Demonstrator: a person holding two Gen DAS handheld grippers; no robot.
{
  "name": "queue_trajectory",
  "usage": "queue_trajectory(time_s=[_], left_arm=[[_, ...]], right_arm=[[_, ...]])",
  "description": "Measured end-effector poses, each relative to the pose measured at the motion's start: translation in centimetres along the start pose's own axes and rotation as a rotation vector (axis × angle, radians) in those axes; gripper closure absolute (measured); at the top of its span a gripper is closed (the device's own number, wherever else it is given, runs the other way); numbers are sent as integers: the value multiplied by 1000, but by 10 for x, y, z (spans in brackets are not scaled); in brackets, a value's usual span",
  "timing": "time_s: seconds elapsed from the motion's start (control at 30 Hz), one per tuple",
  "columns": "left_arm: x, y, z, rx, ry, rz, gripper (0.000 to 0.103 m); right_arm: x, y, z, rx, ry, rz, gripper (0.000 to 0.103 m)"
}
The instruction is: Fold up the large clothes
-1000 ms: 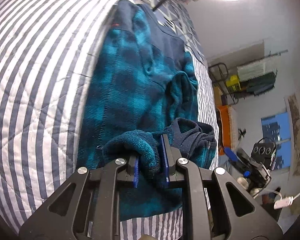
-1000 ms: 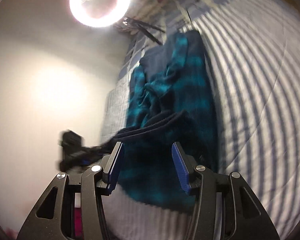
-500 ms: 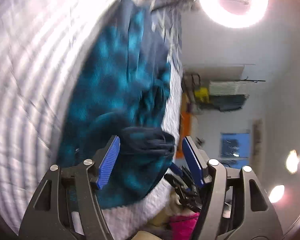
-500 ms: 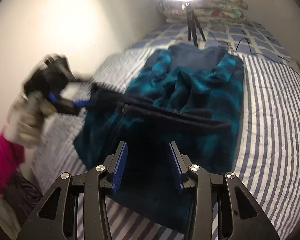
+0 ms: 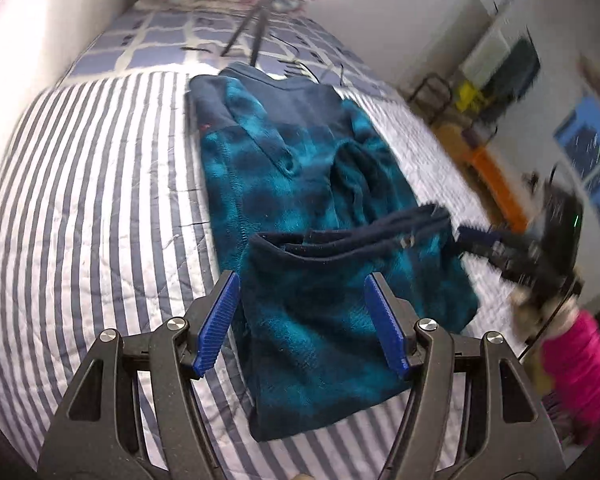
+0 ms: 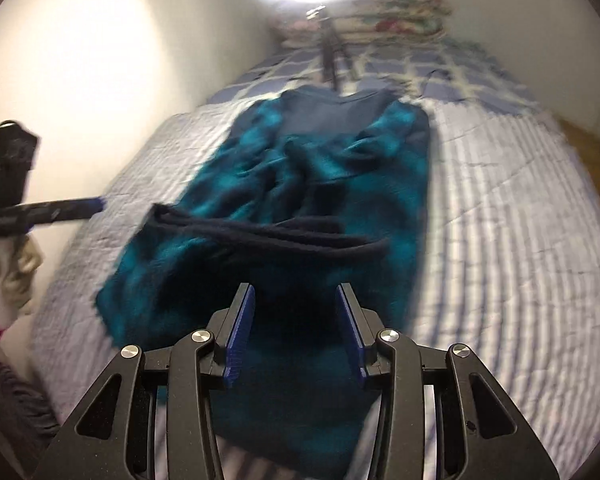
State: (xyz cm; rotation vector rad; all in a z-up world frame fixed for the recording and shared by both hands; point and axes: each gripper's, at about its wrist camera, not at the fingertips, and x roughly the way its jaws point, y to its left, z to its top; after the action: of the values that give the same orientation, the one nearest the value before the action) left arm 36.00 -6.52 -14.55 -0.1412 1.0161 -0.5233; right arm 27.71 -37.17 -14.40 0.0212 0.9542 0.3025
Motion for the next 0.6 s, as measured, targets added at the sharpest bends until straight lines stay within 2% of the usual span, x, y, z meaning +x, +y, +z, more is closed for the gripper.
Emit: queue_trajectory(time_s=[0.1,0.17,0.27,0.3,0.37,0.43,0.5,0.6], left_arm=[[19,1,1,35,27,48,36],[37,8,1,27,55,72,36],[56,16,-1,-11,89,52,36],[61,17,-2,-26,96,44,39],[68,16,-4,-28,103,57,80],[67,8,-4,0,86,100,91],[57,2,-1,10,46,109,94],[46,-3,4,27,-10,166,95]], right_arm=[[9,-18,0,38,22,-52,49],[16,-32,-2,87,38,-33,49],[25,-45,-4,135,48,0,49],[26,-46,-4,142,47,14,50],[29,-44,-3,138,50,36,64],[32,-36,-2,108,67,34,88],[28,-27,-1,73,59,19,93],[16,-16,2,21,28,-21,95]])
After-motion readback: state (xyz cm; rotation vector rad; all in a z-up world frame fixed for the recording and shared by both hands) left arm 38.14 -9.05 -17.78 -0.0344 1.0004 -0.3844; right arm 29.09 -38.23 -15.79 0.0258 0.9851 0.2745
